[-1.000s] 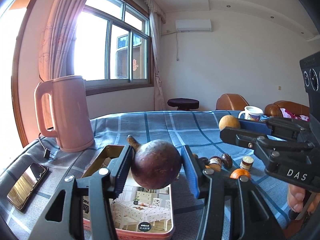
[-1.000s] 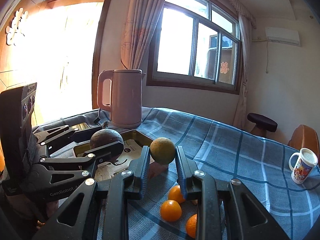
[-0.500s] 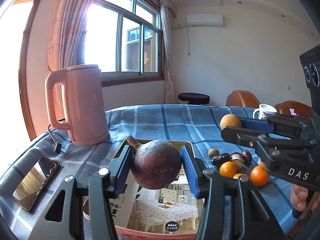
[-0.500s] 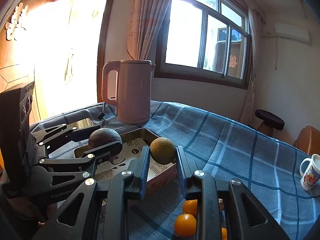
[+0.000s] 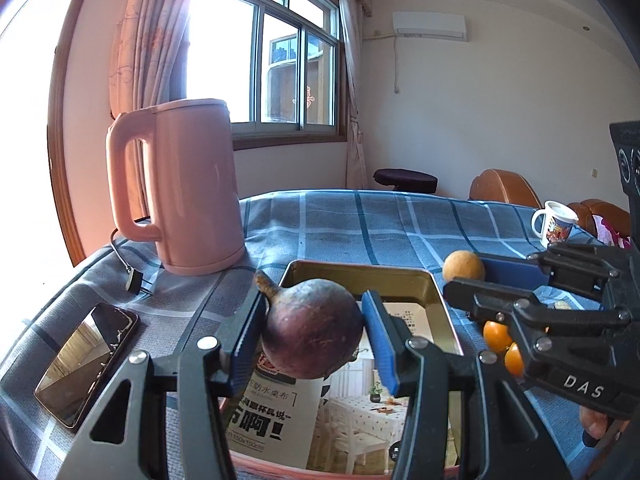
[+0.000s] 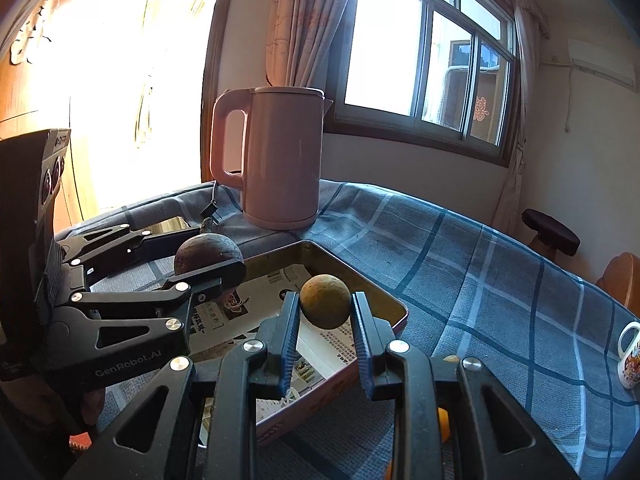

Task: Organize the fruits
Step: 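Release the purple fruit into the tin with the left tool while the right tool drops the yellow fruit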

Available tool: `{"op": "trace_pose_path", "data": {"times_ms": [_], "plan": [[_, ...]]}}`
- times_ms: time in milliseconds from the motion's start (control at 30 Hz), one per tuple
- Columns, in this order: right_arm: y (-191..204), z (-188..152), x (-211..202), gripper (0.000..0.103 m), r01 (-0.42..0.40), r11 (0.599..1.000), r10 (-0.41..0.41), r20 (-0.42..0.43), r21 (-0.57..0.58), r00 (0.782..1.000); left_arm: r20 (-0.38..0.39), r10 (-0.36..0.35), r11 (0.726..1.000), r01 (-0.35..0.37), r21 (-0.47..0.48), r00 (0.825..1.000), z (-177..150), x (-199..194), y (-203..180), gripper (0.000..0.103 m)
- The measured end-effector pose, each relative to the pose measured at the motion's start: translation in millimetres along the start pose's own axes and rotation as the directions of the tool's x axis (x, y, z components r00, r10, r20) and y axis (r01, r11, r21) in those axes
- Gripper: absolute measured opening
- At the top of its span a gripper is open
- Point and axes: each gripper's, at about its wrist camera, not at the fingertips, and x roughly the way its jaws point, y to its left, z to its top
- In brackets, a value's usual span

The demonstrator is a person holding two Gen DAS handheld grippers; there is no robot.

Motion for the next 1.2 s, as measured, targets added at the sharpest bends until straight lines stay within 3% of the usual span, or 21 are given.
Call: {"op": "trace_pose_path", "data": {"times_ms": [467, 1200], "plan": [[10, -6, 33, 0.028, -0.002, 1.0, 0.003, -0.071, 0.015, 0.997, -0.083, 0.016, 1.0, -0.015, 0.012, 0.996, 1, 19, 8, 0.052], [15, -13, 54, 0.028, 0.028, 1.0, -0.028, -0.143, -0.004, 0.989, -0.17, 0.006, 1.0, -0.004, 0.014, 0.985, 1, 37, 8, 0.052]]}}
